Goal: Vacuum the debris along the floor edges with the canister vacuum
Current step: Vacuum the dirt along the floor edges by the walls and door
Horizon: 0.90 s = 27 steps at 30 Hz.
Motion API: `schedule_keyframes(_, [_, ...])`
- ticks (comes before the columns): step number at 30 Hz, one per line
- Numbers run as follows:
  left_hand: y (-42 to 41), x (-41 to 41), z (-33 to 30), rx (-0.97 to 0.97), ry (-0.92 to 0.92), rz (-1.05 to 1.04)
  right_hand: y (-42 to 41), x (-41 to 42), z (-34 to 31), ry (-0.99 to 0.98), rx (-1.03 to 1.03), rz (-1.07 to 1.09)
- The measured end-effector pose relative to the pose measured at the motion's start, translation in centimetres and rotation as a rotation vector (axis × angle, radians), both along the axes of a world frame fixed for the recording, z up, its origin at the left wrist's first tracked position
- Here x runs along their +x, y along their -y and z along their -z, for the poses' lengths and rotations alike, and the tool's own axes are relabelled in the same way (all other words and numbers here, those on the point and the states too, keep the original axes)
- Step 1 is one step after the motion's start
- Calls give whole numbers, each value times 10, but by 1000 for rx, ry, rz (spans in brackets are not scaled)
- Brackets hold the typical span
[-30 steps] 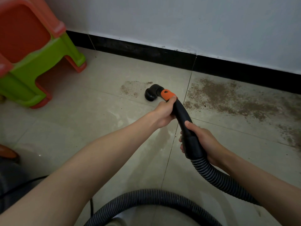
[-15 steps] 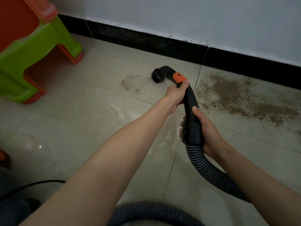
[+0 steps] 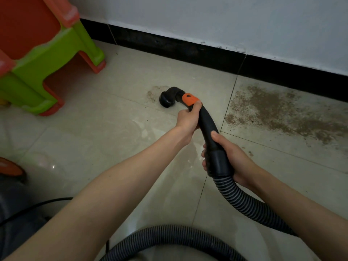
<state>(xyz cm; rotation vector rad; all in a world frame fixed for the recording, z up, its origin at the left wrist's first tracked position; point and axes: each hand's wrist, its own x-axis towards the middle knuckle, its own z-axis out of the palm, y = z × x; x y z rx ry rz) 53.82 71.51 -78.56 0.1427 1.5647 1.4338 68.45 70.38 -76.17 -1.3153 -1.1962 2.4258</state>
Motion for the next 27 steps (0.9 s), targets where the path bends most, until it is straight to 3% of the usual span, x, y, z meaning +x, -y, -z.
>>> schedule_keyframes(5, [12, 2, -4, 10, 71, -49, 9, 4, -7, 38, 62, -8])
schedule_keyframes(11, [2, 1, -8, 9, 100, 39, 13, 1, -1, 89, 201, 104])
schedule_keyframes(17, [-33, -11, -15, 7, 111, 98, -15, -21, 3, 34, 85, 191])
schedule_keyframes(27, [-36, -49, -5, -7, 5, -14, -19, -62, 13, -94, -43, 122])
